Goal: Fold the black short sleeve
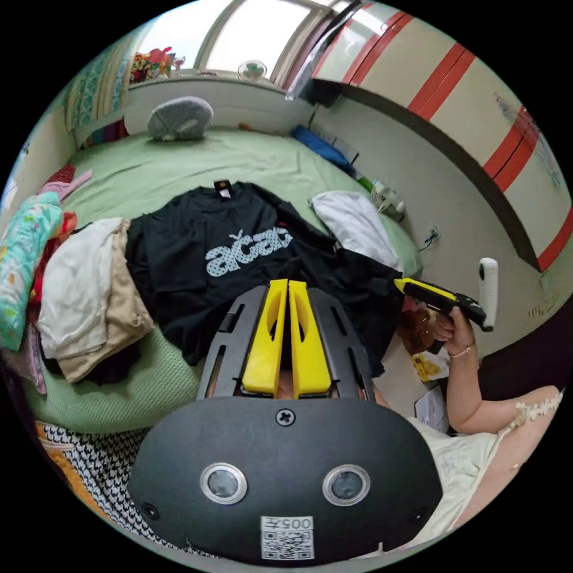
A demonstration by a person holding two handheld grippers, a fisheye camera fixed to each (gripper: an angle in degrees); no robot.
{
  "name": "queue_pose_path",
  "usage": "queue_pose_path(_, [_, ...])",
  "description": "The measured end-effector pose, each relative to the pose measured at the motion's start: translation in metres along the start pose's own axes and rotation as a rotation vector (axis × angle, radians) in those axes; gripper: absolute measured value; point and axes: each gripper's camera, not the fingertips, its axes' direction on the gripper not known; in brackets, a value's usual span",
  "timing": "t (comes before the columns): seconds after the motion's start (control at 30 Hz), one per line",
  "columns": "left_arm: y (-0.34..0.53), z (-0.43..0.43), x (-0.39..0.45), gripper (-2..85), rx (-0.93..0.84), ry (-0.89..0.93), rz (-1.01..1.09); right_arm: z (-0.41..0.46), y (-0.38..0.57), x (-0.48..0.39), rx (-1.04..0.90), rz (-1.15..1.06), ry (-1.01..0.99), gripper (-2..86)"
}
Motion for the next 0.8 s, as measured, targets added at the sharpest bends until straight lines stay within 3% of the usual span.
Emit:
queue_pose_path(0.13, [0.038,-0.081,-0.003,-0.2,0.069,-0.035,0.001,-0.04,0.01,0.015,0.065,0.016,0.013,-1.1])
queue_pose_path(0.4, [0.125,-0.175,-0.01,-0.3,-0.024,-0.173,-0.076,-0.071,0.047,0.035,-0.004,0.049,0.039,-1.5])
queue_pose_path(0.53, [0.165,-0.183,-0.028,-0.4,-0.064,-0.124,-0.216,-0.064,0.066,0.043,-0.089,0.099,0.037,-1.5])
queue_pose_path(0.73, [0.228,-0.152,-0.052,-0.3,-0.308,-0.218,-0.351,-0.028,0.084,0.048,-0.286,0.101,0.063,-1.5])
queue_pose_path(0.8, [0.25,-0.142,-0.06,-0.1,-0.389,-0.204,-0.427,-0.004,0.09,0.043,-0.435,0.051,0.12,-1.4])
